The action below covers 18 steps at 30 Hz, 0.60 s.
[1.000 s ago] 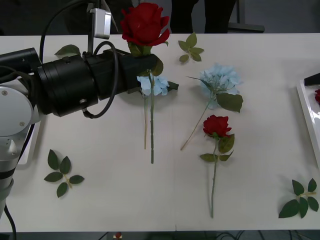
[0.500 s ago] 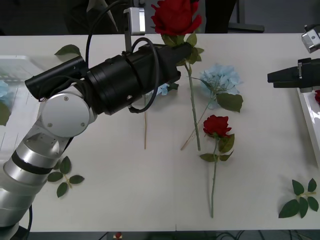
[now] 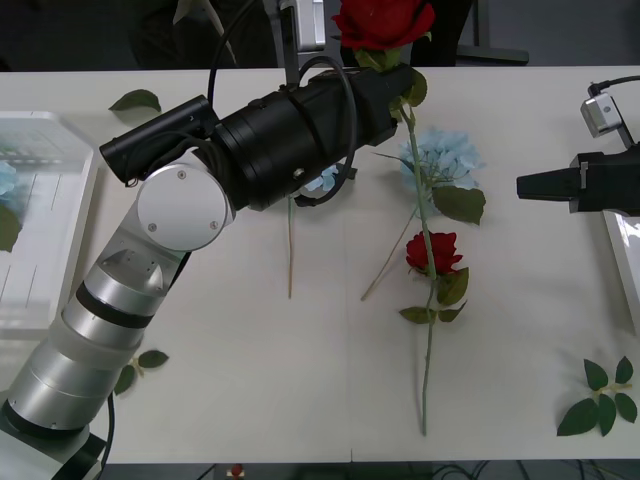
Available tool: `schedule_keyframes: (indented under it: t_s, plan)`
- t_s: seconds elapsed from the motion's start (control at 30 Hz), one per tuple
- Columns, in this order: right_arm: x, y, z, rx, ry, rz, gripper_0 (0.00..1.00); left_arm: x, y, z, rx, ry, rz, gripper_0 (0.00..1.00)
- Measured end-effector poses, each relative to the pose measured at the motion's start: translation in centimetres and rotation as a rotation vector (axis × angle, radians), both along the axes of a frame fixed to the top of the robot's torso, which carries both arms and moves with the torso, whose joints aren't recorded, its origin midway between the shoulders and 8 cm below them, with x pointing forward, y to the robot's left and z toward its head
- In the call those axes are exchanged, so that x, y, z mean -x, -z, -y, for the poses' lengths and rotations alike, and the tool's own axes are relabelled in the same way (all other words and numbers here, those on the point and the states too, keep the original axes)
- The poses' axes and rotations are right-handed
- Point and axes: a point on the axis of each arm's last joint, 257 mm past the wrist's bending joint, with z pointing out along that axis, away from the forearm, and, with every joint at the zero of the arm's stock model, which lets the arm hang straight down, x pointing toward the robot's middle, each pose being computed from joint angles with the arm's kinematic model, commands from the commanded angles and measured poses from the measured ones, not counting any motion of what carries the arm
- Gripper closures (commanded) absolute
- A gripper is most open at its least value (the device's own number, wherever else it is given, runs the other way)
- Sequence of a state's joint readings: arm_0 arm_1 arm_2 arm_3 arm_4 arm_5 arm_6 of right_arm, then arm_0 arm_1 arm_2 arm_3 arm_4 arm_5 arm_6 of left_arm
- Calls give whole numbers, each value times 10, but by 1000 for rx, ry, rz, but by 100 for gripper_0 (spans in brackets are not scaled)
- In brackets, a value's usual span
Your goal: Place the red flowers into the right box and the blue flowers into the left box. If a person shows an open palm, hand one flower to the person first, then continue sorting.
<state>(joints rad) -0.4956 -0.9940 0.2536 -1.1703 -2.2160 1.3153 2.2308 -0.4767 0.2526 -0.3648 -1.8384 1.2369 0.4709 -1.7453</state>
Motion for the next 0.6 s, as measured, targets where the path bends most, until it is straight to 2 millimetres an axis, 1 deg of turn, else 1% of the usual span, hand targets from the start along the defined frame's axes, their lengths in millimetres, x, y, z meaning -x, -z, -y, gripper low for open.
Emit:
schedule_keyframes:
  t_s: [0.07,0.2,0.4,0.47,0.6]
  plan:
    - [2,0,-3,-9,-6,-2,0,0,0,0,0,0,0,100]
    - [14,-1,-19,-40,-36,-1,0,0,0,0,0,0,0,100]
    - [41,7,-43,-74,-85,-9,0,0,0,0,0,0,0,100]
    - [45,10,-50,-100,-93,-19,0,0,0,0,0,0,0,100]
    - [52,11,-72,-155,-131,-31,0,0,0,0,0,0,0,100]
